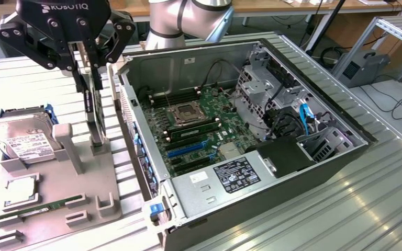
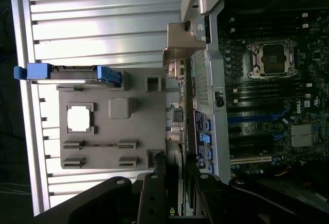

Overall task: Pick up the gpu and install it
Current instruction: 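Pick up the gpu and move the gpu toward the slot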

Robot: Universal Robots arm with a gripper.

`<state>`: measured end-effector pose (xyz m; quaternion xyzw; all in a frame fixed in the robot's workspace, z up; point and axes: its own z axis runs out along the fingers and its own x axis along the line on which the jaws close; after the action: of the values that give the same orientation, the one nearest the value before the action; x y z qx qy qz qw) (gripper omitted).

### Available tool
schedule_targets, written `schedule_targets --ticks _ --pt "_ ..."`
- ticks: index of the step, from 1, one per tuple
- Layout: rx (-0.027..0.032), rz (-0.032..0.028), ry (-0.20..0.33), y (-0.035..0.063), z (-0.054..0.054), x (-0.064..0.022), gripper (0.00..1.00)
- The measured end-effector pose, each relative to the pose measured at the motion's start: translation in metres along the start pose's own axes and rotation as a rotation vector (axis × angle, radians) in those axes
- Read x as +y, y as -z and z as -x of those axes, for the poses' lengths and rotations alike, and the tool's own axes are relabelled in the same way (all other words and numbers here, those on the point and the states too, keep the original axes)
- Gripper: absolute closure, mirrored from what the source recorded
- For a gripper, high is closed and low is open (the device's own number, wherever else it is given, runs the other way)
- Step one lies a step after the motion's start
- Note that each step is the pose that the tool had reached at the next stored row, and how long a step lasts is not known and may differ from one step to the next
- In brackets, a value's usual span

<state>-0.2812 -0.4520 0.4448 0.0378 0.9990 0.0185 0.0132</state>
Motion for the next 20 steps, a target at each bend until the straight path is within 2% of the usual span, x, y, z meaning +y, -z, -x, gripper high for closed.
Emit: schedule_targets --ticks 20 --pt "0.0000 0.0000 0.000 -0.0057 0.0032 0.0000 0.74"
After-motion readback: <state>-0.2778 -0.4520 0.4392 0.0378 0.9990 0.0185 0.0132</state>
